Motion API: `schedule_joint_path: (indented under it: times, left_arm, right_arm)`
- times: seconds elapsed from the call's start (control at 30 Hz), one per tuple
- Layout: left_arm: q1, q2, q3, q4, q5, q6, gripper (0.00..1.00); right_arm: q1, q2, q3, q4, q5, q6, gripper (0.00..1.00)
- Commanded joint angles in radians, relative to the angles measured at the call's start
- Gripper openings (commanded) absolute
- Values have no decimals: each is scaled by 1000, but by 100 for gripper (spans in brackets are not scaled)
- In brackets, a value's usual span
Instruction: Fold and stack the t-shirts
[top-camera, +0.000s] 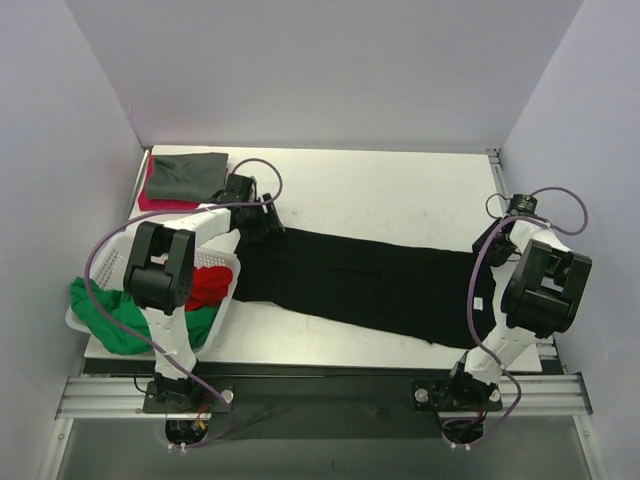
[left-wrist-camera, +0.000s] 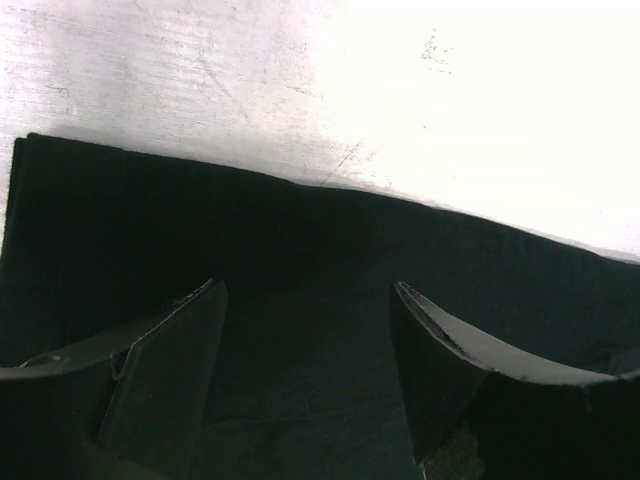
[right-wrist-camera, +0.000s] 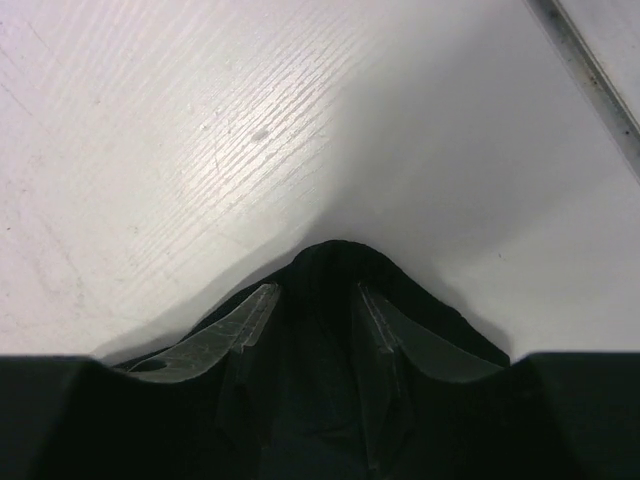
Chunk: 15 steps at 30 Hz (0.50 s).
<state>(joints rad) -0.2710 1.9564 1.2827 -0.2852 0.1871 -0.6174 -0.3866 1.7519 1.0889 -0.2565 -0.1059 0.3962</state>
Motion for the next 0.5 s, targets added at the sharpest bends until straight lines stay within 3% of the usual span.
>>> schedule_joint_path:
  times: [0.0,0.07,0.1,0.17,0.47]
  left_arm:
    - [13,52,6,-11,-34,13,77]
    - [16,53,3,-14,-34,11,77]
    - [18,53,1,-15,-37,8,77]
    - [24,52,-5,-23,-49,1,77]
    - [47,35,-37,-48,-95,-15,77]
  right_arm:
    - [-5,9,29,0,-6,-10,33]
    - [-6,11,28,2,6,-11,24]
    - [-6,8,26,2,21,-11,11]
    - [-8,1,22,-3,38,-13,2]
    - [-28,-55,-27,-13,170,6,0]
